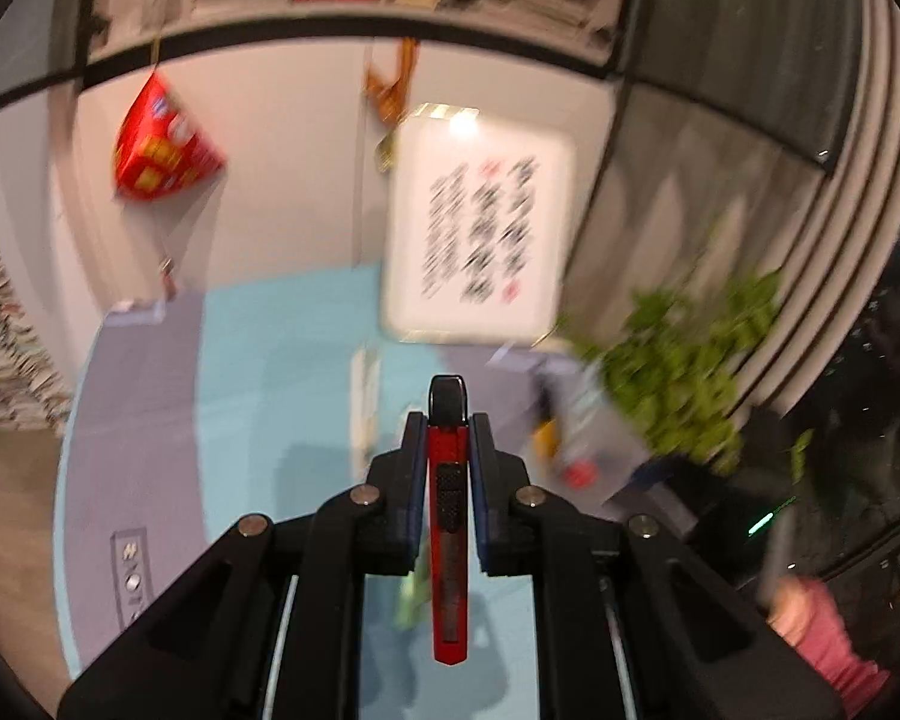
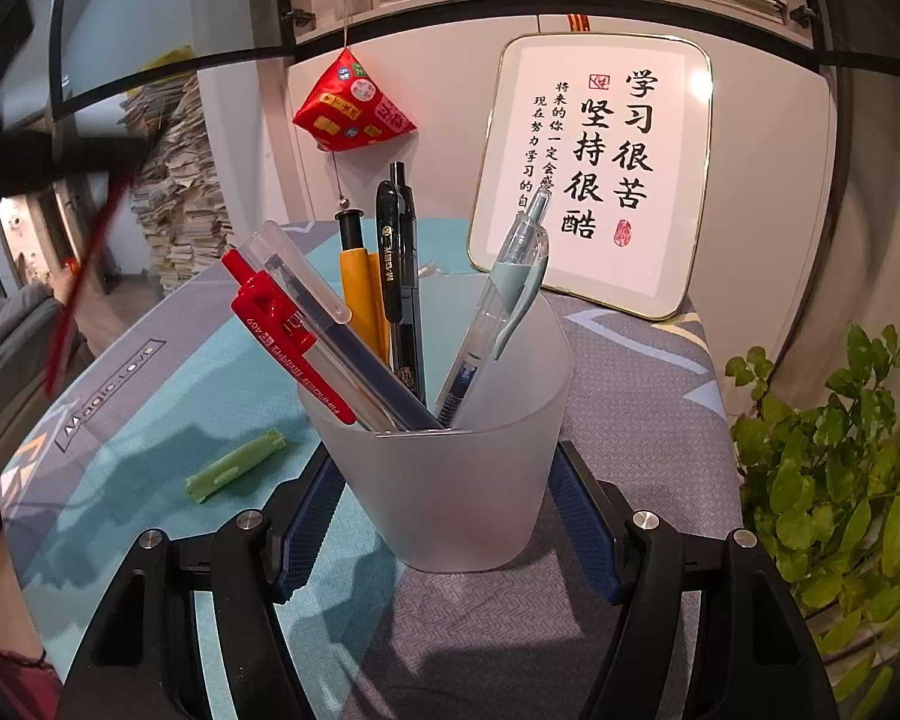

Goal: Organize stationery
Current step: 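Lower the red box cutter into the held cup and open the left gripper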

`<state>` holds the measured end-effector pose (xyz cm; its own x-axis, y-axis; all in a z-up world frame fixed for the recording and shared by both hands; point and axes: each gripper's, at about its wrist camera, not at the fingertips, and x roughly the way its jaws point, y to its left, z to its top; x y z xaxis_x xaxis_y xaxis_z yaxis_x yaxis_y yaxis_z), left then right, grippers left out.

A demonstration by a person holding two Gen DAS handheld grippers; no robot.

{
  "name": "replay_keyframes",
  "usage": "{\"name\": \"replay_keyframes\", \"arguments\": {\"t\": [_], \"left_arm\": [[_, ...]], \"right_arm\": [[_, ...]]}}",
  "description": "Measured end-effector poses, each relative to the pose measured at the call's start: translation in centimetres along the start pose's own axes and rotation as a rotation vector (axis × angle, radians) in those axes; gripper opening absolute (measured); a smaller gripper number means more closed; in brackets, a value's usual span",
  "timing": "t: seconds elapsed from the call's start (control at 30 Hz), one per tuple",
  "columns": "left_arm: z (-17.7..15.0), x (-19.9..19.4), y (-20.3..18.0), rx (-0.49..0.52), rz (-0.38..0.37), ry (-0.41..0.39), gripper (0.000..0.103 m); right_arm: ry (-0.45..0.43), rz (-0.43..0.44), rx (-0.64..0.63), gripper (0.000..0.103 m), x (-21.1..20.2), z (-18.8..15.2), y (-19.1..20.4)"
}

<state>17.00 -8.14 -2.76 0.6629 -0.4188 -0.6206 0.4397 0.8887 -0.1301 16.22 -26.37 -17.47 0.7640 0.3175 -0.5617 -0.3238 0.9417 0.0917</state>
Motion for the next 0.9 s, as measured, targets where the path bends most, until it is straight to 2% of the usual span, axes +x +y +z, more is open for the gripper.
{"name": "replay_keyframes", "arguments": {"t": [0.2, 0.37, 0.5, 0.63, 0.9], "left_arm": [[3.7, 0.1, -4.3, 0.016, -0.052, -0.104, 0.011], [4.8, 2.0, -6.6, 0.006, -0.060, -0.190, 0.011], [4.1, 3.9, -7.2, -0.017, -0.086, -0.182, 0.011], [2.9, 6.2, -7.2, -0.007, -0.077, -0.131, 0.012], [0.6, 7.6, -6.2, -0.021, -0.075, -0.070, 0.012]], "right_arm": [[0.000, -0.001, -0.001, 0.071, 0.0, -0.1, 0.0], [0.000, -0.001, -0.001, 0.071, 0.0, -0.1, 0.0], [0.000, -0.001, -0.001, 0.071, 0.0, -0.1, 0.0], [-0.001, 0.001, 0.001, 0.071, -0.1, -0.1, 0.0], [-0.001, -0.001, 0.000, 0.071, -0.1, -0.1, 0.0]]}}
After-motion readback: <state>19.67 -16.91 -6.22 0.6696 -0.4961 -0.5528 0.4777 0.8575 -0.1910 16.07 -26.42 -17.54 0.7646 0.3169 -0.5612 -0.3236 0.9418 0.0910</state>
